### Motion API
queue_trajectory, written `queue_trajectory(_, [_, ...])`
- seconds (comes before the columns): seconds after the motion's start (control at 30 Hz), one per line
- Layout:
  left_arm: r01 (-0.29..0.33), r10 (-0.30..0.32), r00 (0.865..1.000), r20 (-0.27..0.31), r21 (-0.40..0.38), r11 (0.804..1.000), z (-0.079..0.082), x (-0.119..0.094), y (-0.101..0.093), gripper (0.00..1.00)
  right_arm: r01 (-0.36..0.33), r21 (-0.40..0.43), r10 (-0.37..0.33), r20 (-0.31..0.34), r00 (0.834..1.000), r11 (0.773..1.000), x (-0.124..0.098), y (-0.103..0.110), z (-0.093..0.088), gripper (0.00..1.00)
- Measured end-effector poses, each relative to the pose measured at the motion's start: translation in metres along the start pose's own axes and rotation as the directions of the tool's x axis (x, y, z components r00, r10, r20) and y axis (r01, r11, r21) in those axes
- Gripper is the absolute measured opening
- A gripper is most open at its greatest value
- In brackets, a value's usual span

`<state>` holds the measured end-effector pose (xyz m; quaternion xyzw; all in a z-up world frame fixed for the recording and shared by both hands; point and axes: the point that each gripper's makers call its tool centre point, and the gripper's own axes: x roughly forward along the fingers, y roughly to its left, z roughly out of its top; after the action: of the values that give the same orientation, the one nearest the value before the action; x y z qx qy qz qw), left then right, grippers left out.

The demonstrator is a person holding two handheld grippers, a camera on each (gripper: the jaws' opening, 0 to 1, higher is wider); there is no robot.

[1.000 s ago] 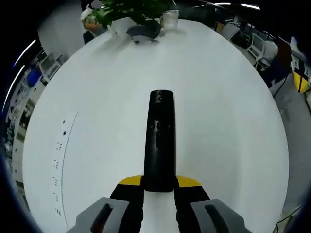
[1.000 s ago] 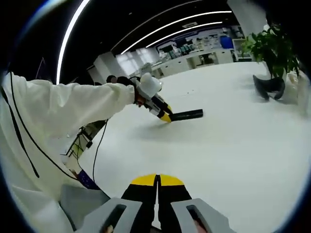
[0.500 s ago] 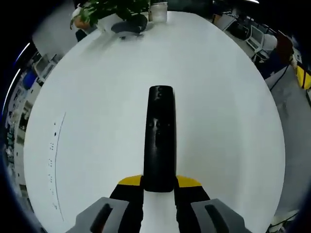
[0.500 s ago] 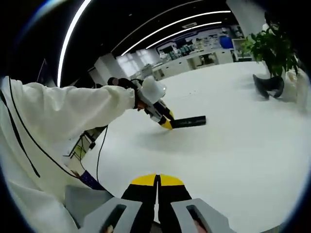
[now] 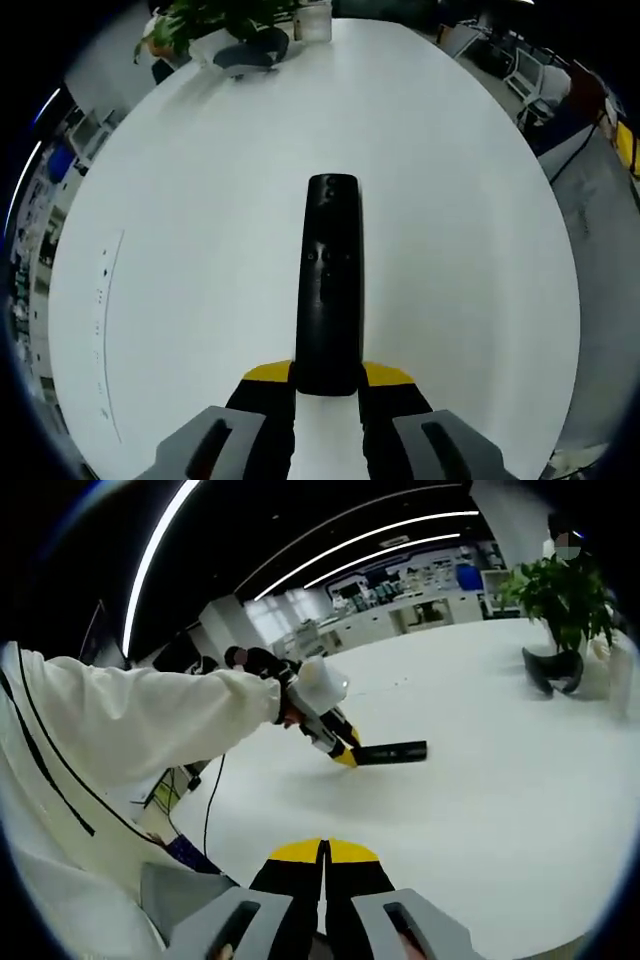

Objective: Press the specified remote control buttons in sequence, fully releasing each button before pressing the next.

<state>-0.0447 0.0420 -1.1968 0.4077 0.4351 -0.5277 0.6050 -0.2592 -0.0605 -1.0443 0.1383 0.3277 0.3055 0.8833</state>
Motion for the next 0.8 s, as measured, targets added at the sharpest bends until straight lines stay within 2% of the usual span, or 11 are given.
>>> queue_trajectory(0.33, [0.017, -0.015, 0.999, -0.051, 0.045, 0.999, -0.002, -0.002, -0.027, 0.22, -0.006, -0.015, 0.006, 0.022, 1.0, 1.0, -0.004, 0.014, 0.001, 0.0])
queue_trajectory(0.8, [0.018, -0.017, 1.0, -0.023, 0.032, 0.999, -0.006, -0.004, -0.06, 0.22, -0.013, -0.058, 0.015, 0.029, 0.999, 0.998, -0.007, 0.023, 0.002, 0.0])
